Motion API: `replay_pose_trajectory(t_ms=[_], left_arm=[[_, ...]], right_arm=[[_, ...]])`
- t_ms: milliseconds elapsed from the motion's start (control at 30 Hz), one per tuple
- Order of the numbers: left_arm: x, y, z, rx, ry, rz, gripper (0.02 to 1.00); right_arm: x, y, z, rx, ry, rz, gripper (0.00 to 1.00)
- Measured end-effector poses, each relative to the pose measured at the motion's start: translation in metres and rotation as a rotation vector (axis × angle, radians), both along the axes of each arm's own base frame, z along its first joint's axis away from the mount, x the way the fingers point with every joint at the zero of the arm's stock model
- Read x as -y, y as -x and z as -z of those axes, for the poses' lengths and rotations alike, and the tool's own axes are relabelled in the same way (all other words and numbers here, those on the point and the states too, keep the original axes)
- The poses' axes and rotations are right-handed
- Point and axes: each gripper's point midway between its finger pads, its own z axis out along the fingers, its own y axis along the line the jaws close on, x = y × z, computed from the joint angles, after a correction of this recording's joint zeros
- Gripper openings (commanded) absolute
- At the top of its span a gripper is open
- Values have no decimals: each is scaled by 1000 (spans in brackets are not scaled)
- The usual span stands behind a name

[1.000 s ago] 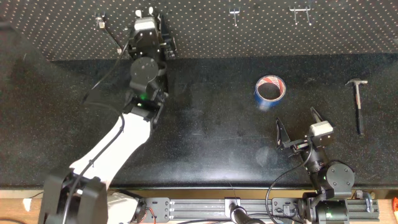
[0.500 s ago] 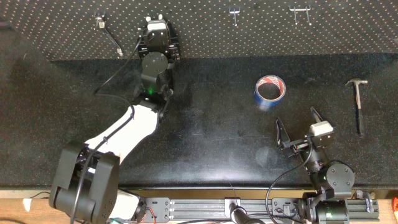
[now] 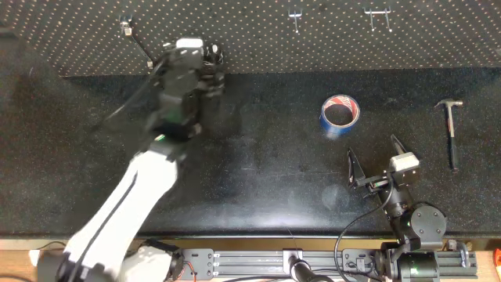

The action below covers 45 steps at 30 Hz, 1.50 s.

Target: Place Tools Onto Pegboard

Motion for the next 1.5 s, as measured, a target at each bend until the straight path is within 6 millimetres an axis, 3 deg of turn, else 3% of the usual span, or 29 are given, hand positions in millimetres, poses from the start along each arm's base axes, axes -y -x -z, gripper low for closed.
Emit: replay_pose_trajectory(t_ms=[100, 167, 300, 400, 600, 867, 1000, 1500], left_arm=[[-39, 36, -35, 61, 41, -36, 996], [-57, 59, -42, 108, 61, -53, 996], [-77, 104, -12, 142, 91, -73, 996], [-81, 125, 13, 183, 130, -80, 998], [-87, 154, 39, 294, 154, -90, 996], [-87, 171, 68, 270, 153, -95, 993], [-87, 174, 59, 313, 155, -89, 996], [-87, 174, 58, 316, 155, -89, 996]], right_arm=[[0, 0, 0, 0, 0, 0, 976], [0, 0, 0, 0, 0, 0, 976], [0, 0, 0, 0, 0, 0, 976], [0, 0, 0, 0, 0, 0, 974], [0, 0, 0, 0, 0, 0, 976], [0, 0, 0, 0, 0, 0, 976], [0, 0, 0, 0, 0, 0, 976], [0, 0, 0, 0, 0, 0, 976]])
